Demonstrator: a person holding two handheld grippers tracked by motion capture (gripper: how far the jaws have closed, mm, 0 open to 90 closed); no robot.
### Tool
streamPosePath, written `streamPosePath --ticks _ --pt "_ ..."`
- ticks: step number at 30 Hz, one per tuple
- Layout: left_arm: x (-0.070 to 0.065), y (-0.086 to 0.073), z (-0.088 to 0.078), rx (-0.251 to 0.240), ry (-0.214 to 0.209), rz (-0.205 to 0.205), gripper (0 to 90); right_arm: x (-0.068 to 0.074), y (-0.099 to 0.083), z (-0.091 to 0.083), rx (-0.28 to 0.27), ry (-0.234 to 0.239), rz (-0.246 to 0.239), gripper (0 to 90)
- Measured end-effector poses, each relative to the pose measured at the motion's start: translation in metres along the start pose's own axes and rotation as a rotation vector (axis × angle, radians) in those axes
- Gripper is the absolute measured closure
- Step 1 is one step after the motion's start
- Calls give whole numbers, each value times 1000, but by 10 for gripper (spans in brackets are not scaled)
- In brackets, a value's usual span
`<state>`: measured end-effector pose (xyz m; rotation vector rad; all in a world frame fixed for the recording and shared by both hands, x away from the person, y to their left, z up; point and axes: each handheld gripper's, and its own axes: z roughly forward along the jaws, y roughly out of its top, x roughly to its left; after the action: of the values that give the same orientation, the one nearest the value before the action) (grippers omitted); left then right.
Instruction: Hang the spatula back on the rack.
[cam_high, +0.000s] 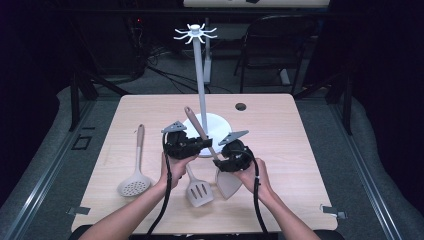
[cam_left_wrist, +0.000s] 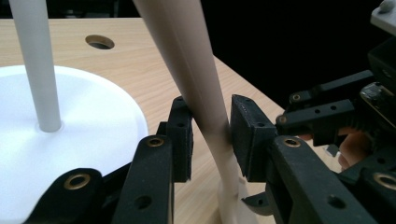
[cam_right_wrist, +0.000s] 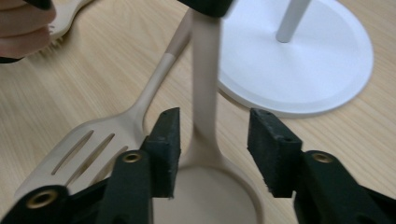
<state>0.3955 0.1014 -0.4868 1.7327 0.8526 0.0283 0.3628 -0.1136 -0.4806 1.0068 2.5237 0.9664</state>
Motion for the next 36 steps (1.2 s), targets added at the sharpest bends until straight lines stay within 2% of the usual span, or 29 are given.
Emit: streamPosePath --ticks 2,3,5,7,9,13,16,20,22,25,30,36 --pt "0 4 1 10 -17 -11 723 -6 -3 -6 -13 -15 23 408" --pt "-1 7 2 22 -20 -15 727 -9 -5 -9 -39 -23 37 366" --pt "-4 11 4 26 -34 -12 736 -14 -9 -16 -75 -45 42 325" --pt "-8 14 5 26 -52 4 744 -21 -11 -19 -85 -68 61 274" --pt "-12 17 6 28 -69 21 750 -28 -14 -20 -70 -77 73 229" --pt "-16 23 9 27 -94 30 764 -37 -21 -23 -54 -94 80 157" --pt "-18 29 10 38 -93 44 768 -39 -26 -29 -65 -122 69 136" --pt "-22 39 10 52 -81 80 770 -44 -31 -30 -62 -121 68 78" --pt "-24 44 9 55 -75 109 771 -45 -32 -28 -40 -119 63 58" --pt "-25 51 9 59 -83 127 772 -48 -32 -24 -23 -114 56 42" --pt "-25 63 9 54 -88 160 771 -52 -34 -20 -8 -116 72 27" --pt "-20 74 6 68 -78 188 771 -57 -36 -14 14 -108 98 0"
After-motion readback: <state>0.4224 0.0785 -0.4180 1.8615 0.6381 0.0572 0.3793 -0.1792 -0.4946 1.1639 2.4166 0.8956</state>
